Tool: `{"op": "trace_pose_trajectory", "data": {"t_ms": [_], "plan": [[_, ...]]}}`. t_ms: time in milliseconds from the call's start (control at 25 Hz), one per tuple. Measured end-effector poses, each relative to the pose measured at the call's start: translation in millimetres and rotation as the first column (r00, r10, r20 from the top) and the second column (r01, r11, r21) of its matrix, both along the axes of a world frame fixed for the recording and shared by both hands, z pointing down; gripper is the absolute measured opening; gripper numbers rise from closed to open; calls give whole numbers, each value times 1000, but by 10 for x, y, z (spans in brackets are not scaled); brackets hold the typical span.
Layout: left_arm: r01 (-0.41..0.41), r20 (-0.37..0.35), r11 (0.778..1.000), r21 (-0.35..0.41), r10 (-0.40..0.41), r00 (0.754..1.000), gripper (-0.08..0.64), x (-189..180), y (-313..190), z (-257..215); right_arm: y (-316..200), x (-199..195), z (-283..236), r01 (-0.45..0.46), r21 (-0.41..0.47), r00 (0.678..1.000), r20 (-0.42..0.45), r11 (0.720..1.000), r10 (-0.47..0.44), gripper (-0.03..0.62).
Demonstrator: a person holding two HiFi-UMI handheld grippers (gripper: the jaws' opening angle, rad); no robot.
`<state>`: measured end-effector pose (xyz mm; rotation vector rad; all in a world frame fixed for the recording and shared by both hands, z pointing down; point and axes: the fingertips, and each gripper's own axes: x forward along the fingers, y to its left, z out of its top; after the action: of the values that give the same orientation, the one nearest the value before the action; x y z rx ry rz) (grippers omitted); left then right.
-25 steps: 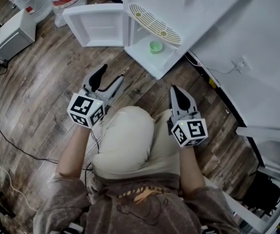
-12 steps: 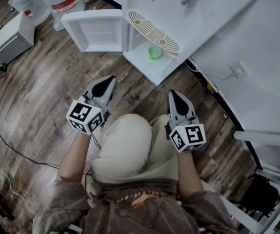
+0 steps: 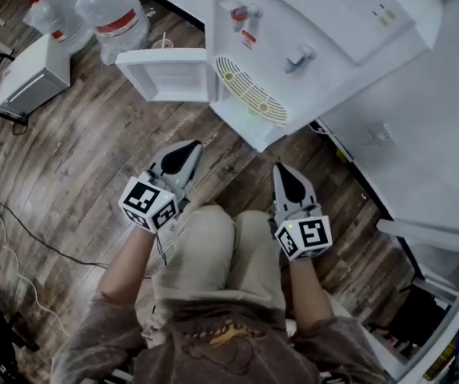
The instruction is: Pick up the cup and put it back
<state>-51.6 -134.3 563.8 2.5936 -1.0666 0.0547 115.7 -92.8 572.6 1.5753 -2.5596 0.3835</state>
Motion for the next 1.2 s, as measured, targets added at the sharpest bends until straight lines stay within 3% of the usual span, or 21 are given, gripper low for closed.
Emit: {"op": "trace_pose_trajectory", "data": {"t_ms": [320,720,960,1200], "plan": [[16,52,1000,-16,-15,999,2,-113,19,-1670,5,-256,-1552,53,-57,999,12,997,-52,2],[-25,33,999,-28,26,999,3,-143,-10,-3674,50,-498,-3457,81,-95,997,14,992,-80,2],[-47,30,999,-24,48,998,2,-286,-112,-4520,-88,-607,-4366,82,-102,997,16,991,-81,2],[-64,21,998,21,63,998,3,-340,-205,-4993,-160,-682,-4789,73,-75,997,0,994,-73,2]]}}
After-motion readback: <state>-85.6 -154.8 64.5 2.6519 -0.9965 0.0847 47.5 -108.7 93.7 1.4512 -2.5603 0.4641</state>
